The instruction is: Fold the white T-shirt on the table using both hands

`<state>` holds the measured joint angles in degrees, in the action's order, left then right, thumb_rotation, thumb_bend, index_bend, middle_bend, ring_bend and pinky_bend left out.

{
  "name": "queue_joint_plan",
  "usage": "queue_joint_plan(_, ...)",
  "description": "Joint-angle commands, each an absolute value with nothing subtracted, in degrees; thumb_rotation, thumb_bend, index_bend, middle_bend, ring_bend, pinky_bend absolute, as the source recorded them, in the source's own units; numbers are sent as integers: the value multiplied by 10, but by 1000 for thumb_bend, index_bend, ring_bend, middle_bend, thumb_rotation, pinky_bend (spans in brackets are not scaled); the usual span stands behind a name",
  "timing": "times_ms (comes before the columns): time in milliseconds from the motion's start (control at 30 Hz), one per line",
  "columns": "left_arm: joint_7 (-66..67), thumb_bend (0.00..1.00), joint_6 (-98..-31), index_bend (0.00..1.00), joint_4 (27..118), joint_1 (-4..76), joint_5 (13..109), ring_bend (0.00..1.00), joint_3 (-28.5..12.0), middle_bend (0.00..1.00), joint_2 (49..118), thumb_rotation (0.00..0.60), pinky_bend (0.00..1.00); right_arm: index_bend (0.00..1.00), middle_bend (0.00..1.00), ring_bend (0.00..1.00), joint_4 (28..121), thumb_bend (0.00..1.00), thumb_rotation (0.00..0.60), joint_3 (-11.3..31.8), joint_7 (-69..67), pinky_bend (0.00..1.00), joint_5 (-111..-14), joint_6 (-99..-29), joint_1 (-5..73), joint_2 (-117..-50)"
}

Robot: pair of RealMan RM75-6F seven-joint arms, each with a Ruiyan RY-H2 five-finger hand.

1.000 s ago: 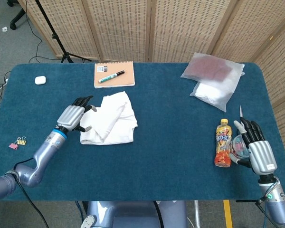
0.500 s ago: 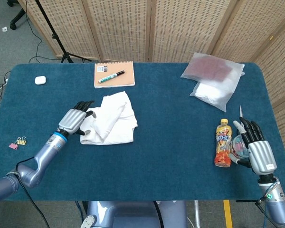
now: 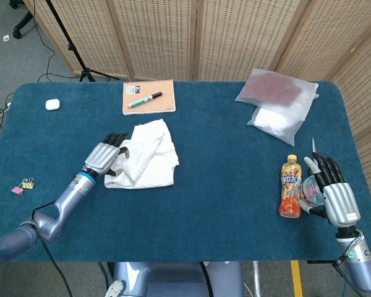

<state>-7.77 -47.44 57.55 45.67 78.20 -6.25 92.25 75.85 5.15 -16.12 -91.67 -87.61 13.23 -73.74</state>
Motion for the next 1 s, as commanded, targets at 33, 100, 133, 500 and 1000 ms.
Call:
queue_joint_plan(33, -74, 299, -476, 466, 565, 458, 782, 0, -63, 0, 932, 600, 0, 0, 0, 0, 758, 0, 600, 51, -161, 0, -917, -876, 132, -738)
queue_joint_plan(100, -72, 351, -479, 488, 559, 458, 783, 0, -63, 0, 937, 600, 0, 0, 0, 0, 758, 0, 600, 52, -161, 0, -916, -875, 133, -738)
queue_joint_plan(133, -71, 378, -481, 508, 556, 458, 784, 0, -63, 0, 940, 600, 0, 0, 0, 0, 758, 0, 600, 52, -161, 0, -916, -875, 133, -737)
queue_joint_plan(500, -78, 496, -507, 656, 538, 454, 796, 0, -64, 0, 955, 600, 0, 0, 0, 0, 759, 0, 600, 52, -161, 0, -917, -876, 132, -737)
queue_joint_plan(1000, -37, 515, -653, 735, 504, 469, 910, 0, -45, 0, 975, 600, 0, 0, 0, 0, 761, 0, 600, 52, -157, 0, -918, -878, 132, -736)
